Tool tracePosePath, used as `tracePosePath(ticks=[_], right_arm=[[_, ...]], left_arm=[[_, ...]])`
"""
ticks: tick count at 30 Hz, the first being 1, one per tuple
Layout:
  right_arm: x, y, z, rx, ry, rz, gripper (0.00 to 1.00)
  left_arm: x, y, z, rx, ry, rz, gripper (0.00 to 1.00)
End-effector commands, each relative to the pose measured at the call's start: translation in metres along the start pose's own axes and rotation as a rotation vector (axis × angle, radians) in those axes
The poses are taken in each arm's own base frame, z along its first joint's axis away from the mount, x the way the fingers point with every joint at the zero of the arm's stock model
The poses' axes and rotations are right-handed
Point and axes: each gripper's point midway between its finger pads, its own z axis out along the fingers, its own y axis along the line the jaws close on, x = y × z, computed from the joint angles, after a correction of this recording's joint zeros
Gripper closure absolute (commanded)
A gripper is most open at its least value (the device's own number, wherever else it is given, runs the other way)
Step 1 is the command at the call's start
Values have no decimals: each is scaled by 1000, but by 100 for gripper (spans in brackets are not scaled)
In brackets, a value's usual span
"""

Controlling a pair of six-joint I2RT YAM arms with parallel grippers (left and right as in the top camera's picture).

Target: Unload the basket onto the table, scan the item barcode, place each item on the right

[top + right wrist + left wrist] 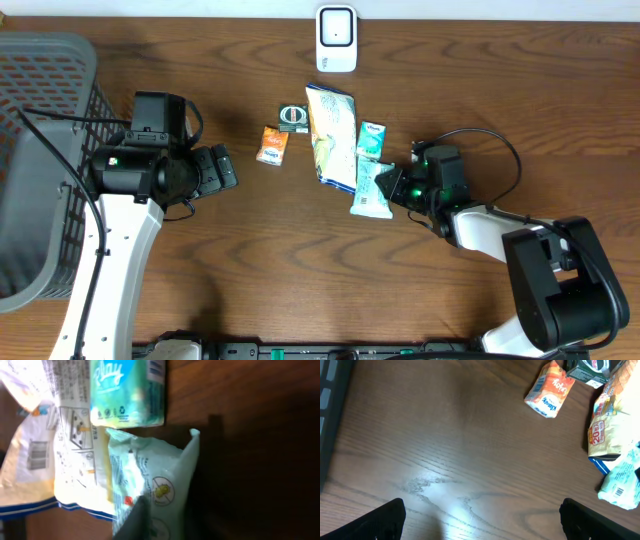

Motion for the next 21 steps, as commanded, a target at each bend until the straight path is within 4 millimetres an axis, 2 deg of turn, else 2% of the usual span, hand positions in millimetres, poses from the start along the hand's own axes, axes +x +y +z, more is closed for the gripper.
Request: tracePosePath(ticks=[1,7,11,17,21], right_arm=[[12,-5,3,-4,45,20,99],[0,14,-11,-146,61,29,99],[-17,27,-33,-243,42,31,99],[-52,59,-83,-423,-44,-46,99],[-61,67,-96,-439,-95,-112,99]], left_arm=[[0,2,0,-6,2,-14,2],[0,2,0,-6,3,-14,2],[0,2,0,-6,2,-14,2],[0,2,0,-6,2,-14,2],[0,2,0,-6,2,-14,3]])
